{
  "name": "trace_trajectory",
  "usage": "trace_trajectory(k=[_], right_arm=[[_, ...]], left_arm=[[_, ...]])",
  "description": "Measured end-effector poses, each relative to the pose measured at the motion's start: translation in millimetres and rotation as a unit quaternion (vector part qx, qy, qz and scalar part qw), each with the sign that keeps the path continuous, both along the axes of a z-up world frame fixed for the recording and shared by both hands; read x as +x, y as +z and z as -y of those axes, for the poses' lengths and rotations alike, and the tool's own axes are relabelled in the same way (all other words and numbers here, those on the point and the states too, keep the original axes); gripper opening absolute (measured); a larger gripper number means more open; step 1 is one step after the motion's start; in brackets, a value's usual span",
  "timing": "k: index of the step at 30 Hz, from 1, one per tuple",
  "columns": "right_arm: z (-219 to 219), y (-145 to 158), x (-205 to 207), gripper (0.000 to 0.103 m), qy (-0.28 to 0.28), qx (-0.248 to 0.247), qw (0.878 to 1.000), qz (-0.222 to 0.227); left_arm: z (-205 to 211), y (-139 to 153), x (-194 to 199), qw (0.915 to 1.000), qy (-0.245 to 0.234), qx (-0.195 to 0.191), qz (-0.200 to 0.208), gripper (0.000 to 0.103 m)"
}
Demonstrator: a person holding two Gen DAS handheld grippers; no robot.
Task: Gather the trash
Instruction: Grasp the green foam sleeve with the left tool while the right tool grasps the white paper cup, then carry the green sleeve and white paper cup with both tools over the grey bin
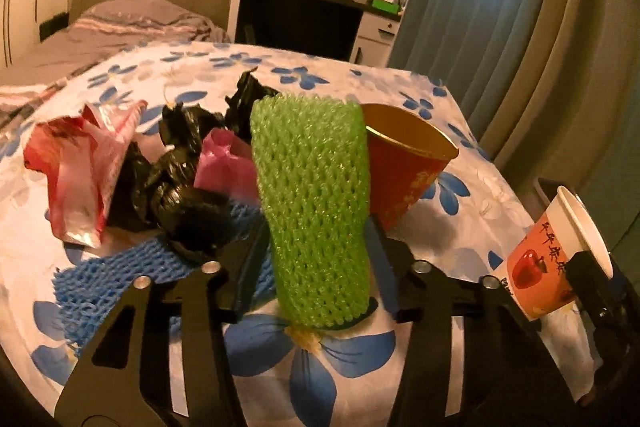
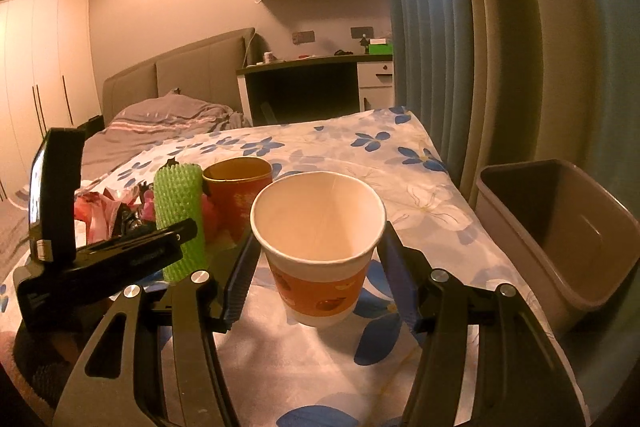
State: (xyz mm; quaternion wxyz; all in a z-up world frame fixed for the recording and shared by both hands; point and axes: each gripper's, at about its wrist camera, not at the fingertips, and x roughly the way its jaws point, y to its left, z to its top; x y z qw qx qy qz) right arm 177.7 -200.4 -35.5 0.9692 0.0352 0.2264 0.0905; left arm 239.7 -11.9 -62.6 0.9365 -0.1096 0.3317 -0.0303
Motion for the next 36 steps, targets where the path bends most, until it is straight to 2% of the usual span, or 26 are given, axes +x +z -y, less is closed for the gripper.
trace_trajectory(k=[3,8,11,20,24,36], right_arm=[[0.7,0.1,0.6,0.059,0.001,0.001,1.000,-0.001],[0.2,0.1,-0.7,0.059,0.002,0.002,1.000,-0.001],[0.3,0.6,-2.5,0.059,0.001,0.001,1.000,0.000],[5.1,4.2,-13.5,0.059,-0.003,0.000,1.000,0.005],[7.3,8.9,-20.0,0.059,-0.005,0.001,1.000,0.010],[11.9,22.1,-40.5,0.059,0.000,-0.006,1.000,0.026]], left_arm=[[-1.7,0.6,-3.0,0.9999,-0.005,-0.010,0.002,0.038],[-2.2,2.8,-9.4,0.9998,-0.011,-0.014,0.006,0.019],[-2.3,7.1,-15.8,0.9997,-0.014,-0.015,0.016,0.014],[-8.6,37.6,-56.2,0.9972,-0.013,-0.029,0.069,0.012],[-6.6,51.4,-69.9,0.9958,-0.015,-0.021,0.088,0.012],[5.7,62.1,-89.6,0.9944,-0.022,-0.003,0.103,0.012]])
